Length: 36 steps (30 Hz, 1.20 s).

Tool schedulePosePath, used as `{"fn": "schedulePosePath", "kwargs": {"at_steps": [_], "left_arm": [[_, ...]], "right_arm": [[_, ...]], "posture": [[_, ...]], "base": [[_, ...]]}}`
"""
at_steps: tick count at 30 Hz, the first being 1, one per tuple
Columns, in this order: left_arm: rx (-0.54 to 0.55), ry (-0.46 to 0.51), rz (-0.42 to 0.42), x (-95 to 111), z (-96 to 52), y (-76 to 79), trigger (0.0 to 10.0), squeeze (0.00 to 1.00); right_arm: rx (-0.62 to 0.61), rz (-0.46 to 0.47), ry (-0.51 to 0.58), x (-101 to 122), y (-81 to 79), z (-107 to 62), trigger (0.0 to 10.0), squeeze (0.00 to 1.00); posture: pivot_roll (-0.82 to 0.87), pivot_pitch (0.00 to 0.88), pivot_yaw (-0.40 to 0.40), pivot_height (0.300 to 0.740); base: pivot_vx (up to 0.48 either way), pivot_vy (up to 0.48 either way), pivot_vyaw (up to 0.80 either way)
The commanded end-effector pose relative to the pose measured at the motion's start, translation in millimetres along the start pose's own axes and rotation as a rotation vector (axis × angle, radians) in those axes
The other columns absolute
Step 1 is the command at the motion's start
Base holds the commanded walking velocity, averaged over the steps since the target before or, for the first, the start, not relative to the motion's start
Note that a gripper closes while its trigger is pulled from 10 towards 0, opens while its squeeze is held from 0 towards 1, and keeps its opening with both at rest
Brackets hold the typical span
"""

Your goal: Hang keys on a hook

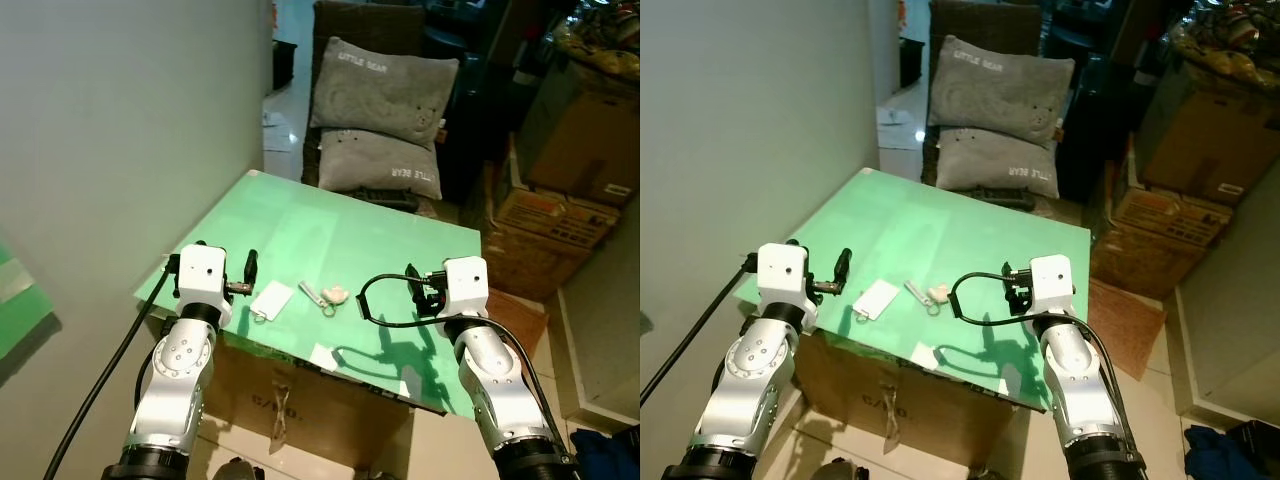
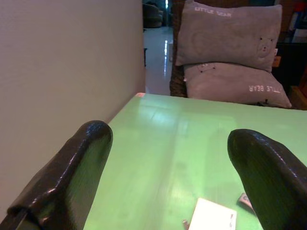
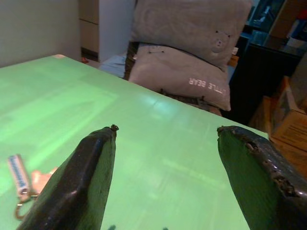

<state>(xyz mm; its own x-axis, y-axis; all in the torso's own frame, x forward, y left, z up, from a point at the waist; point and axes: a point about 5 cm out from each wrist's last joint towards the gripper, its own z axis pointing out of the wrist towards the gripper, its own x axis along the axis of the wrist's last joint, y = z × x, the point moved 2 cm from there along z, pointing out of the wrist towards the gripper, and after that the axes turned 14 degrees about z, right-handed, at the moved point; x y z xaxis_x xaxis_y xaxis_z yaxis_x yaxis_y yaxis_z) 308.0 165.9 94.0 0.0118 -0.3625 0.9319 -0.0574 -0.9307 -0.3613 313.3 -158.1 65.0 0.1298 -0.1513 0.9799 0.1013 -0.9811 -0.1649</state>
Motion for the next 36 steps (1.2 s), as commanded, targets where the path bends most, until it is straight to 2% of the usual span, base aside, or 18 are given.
{"fn": "schedulePosePath", "kwargs": {"at_steps": [1, 10, 13, 14, 17, 23, 24, 26, 28, 29, 30, 33, 36], "left_arm": [[-0.020, -0.001, 0.000, 0.8, 1.3, 4.9, 10.0, 0.00], [-0.065, 0.057, 0.069, 11.1, 4.9, 12.5, 10.0, 0.00], [-0.157, 0.041, 0.128, 5.8, 6.1, 23.7, 10.0, 0.00], [-0.157, 0.041, 0.128, 5.8, 6.1, 23.7, 10.0, 0.00], [-0.277, -0.031, 0.205, -15.1, 3.8, 34.6, 10.0, 0.00], [-0.353, -0.045, 0.222, -24.7, 4.0, 49.8, 10.0, 0.00], [-0.361, -0.043, 0.223, -25.3, 9.2, 55.7, 10.0, 0.00], [-0.351, -0.036, 0.223, -23.3, 14.6, 57.4, 10.0, 0.00], [-0.349, -0.031, 0.223, -21.1, 18.2, 61.8, 10.0, 0.00], [-0.349, -0.031, 0.223, -21.1, 18.2, 61.8, 10.0, 0.00], [-0.367, -0.025, 0.225, -18.5, 20.9, 71.9, 10.0, 0.00], [-0.394, -0.014, 0.232, -16.3, 23.5, 84.6, 10.0, 0.00], [-0.378, 0.002, 0.248, -13.6, 25.7, 83.5, 10.0, 0.00]], "right_arm": [[-0.033, 0.004, -0.008, -0.1, 7.1, -1.3, 10.0, 0.00], [-0.026, -0.013, 0.005, 5.1, 4.7, 1.2, 10.0, 0.00], [-0.019, -0.014, 0.009, 5.4, 3.0, 0.7, 10.0, 0.00], [-0.019, -0.014, 0.009, 5.4, 3.0, 0.7, 10.0, 0.00], [-0.018, -0.014, 0.008, 4.3, 3.1, -2.1, 10.0, 0.00], [0.014, 0.022, 0.007, 3.2, 1.4, -6.5, 10.0, 0.00], [0.091, 0.011, -0.007, 2.8, -8.1, -9.7, 10.0, 0.00], [0.136, -0.006, -0.031, 0.8, -14.2, -13.9, 10.0, 0.00], [0.114, 0.010, -0.098, -11.1, -7.7, -24.2, 10.0, 0.00], [0.114, 0.010, -0.098, -11.1, -7.7, -24.2, 10.0, 0.00], [0.112, 0.004, -0.177, -25.3, 0.0, -40.7, 10.0, 0.00], [0.187, -0.043, -0.271, -37.0, 1.8, -67.7, 10.0, 0.00], [0.210, -0.055, -0.307, -40.8, 3.1, -76.5, 10.0, 0.00]], "posture": [[0.07, 0.000, -0.063, 0.696], [0.07, 0.000, -0.064, 0.696], [0.06, 0.000, -0.063, 0.696], [0.06, 0.000, -0.063, 0.696], [0.06, 0.000, -0.062, 0.696], [0.05, 0.000, -0.063, 0.696], [0.03, 0.000, -0.064, 0.696], [0.02, 0.000, -0.066, 0.696], [0.00, 0.000, -0.081, 0.696], [0.00, 0.000, -0.081, 0.696], [-0.02, 0.019, -0.089, 0.696], [-0.07, 0.060, -0.095, 0.696], [-0.08, 0.069, -0.094, 0.696]], "base": [[0.000, 0.000, 0.00], [0.000, 0.000, 0.00], [0.000, 0.000, 0.00], [0.000, 0.000, 0.00], [0.000, 0.000, 0.00], [0.000, 0.000, 0.00], [0.000, 0.000, 0.00], [0.000, 0.000, 0.00], [0.000, 0.000, 0.00], [0.000, 0.000, 0.00], [0.000, 0.000, 0.00], [0.000, 0.000, 0.00], [0.000, 0.000, 0.00]]}}
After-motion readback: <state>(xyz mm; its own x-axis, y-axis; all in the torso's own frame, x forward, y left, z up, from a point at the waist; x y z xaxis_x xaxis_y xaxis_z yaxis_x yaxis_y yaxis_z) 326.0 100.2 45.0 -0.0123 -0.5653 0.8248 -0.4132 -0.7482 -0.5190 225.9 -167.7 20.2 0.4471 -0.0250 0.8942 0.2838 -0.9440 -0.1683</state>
